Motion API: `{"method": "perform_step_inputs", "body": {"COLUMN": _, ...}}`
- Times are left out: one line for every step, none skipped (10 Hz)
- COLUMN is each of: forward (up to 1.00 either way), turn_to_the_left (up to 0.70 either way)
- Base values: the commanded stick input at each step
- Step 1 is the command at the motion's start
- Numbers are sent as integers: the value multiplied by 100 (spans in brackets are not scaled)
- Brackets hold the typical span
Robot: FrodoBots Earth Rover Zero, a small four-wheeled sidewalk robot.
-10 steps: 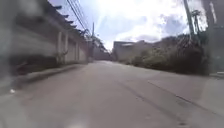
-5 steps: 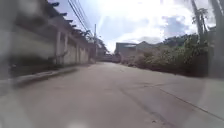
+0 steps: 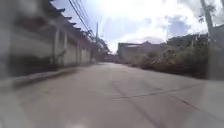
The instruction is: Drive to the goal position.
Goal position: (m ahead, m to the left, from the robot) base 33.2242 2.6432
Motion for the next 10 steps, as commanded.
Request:
{"method": "perform_step_inputs", "body": {"forward": 100, "turn_to_the_left": 0}}
{"method": "perform_step_inputs", "body": {"forward": 100, "turn_to_the_left": 0}}
{"method": "perform_step_inputs", "body": {"forward": 100, "turn_to_the_left": 0}}
{"method": "perform_step_inputs", "body": {"forward": 100, "turn_to_the_left": 1}}
{"method": "perform_step_inputs", "body": {"forward": 100, "turn_to_the_left": 12}}
{"method": "perform_step_inputs", "body": {"forward": 100, "turn_to_the_left": 37}}
{"method": "perform_step_inputs", "body": {"forward": 100, "turn_to_the_left": 36}}
{"method": "perform_step_inputs", "body": {"forward": 100, "turn_to_the_left": 25}}
{"method": "perform_step_inputs", "body": {"forward": 100, "turn_to_the_left": 0}}
{"method": "perform_step_inputs", "body": {"forward": 100, "turn_to_the_left": 0}}
